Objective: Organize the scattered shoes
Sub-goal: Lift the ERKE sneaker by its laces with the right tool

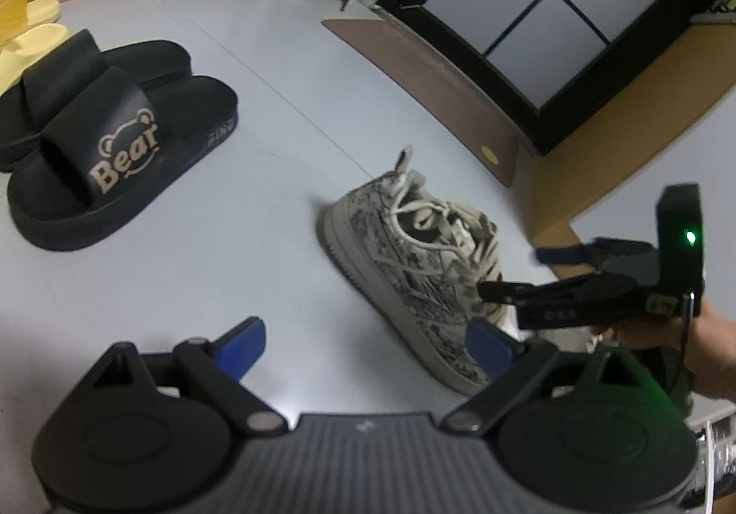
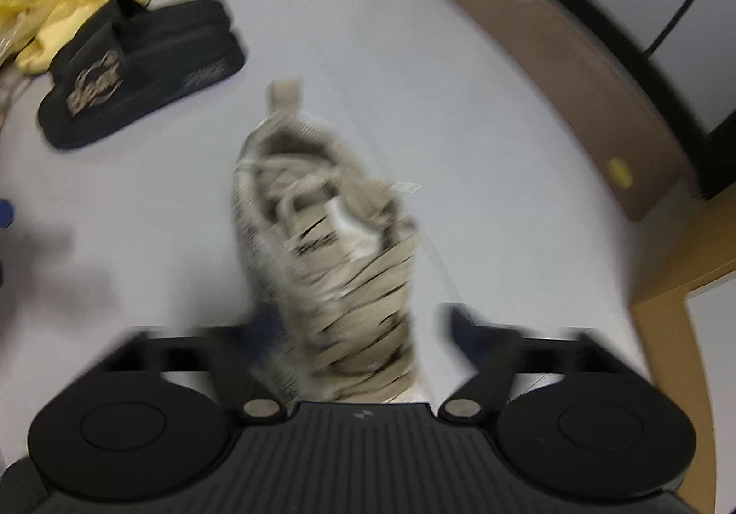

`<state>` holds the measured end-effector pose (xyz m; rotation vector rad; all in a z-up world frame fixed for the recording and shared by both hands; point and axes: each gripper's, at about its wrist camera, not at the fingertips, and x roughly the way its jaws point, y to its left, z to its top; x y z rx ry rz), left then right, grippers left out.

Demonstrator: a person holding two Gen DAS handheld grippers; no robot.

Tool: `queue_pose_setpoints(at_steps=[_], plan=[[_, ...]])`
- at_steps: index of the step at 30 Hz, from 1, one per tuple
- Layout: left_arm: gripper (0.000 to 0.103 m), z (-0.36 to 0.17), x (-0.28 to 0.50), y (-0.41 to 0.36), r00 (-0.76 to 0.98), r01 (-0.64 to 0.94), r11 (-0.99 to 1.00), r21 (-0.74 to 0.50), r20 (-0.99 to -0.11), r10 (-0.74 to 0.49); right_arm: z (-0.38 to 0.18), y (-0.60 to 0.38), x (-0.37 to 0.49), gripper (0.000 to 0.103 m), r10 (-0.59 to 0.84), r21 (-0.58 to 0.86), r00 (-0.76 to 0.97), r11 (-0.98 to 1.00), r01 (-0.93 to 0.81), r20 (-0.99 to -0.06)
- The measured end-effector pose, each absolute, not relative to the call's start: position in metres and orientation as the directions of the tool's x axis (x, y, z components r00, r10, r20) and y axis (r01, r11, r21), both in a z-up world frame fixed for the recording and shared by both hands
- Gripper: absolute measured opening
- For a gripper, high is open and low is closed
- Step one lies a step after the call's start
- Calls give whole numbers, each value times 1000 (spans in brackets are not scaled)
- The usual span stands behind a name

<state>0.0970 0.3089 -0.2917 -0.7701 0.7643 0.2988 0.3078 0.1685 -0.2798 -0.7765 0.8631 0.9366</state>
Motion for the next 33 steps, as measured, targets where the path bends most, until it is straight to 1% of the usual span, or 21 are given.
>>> queue_pose_setpoints(at_steps=[3, 5, 6, 7, 9, 13, 19, 23, 29, 31, 33], plan=[[95, -294, 100, 309, 691, -500, 694, -518, -722, -40, -297, 174, 315, 103, 325, -173, 324, 417, -892, -889], [95, -296, 101, 308, 687, -494, 697, -520, -725, -53, -311, 180, 314, 101, 308, -171, 329, 443, -880, -893], [95, -296, 101, 310, 687, -492, 698, -521, -724, -57, -318, 181, 314, 91, 292, -162, 322, 461, -873, -901], [95, -296, 102, 311, 687, -490, 698, -523, -724, -60, -328, 183, 314, 92, 273, -148, 308, 481, -864, -911], [95, -297, 101, 313, 686, -497, 696, -518, -726, -51, -333, 184, 315, 92, 270, -138, 307, 504, -853, -913], [95, -299, 100, 314, 682, -505, 687, -522, -729, -52, -334, 181, 326, 86, 257, -103, 287, 554, -826, -923], [95, -290, 100, 310, 714, -471, 716, -515, -700, -34, -334, 176, 341, 86, 207, -90, 318, 695, -714, -925], [95, -285, 102, 311, 721, -450, 721, -527, -691, -54, -339, 182, 344, 86, 162, -95, 333, 766, -636, -929], [95, -286, 95, 316, 722, -482, 701, -526, -692, -22, -342, 180, 358, 85, 113, -98, 332, 825, -557, -936], [95, -285, 94, 318, 727, -486, 698, -526, -686, -11, -343, 177, 363, 85, 91, -110, 346, 848, -518, -934], [95, -282, 95, 317, 735, -476, 709, -520, -678, -4, -343, 167, 370, 85, 90, -87, 364, 893, -441, -927]])
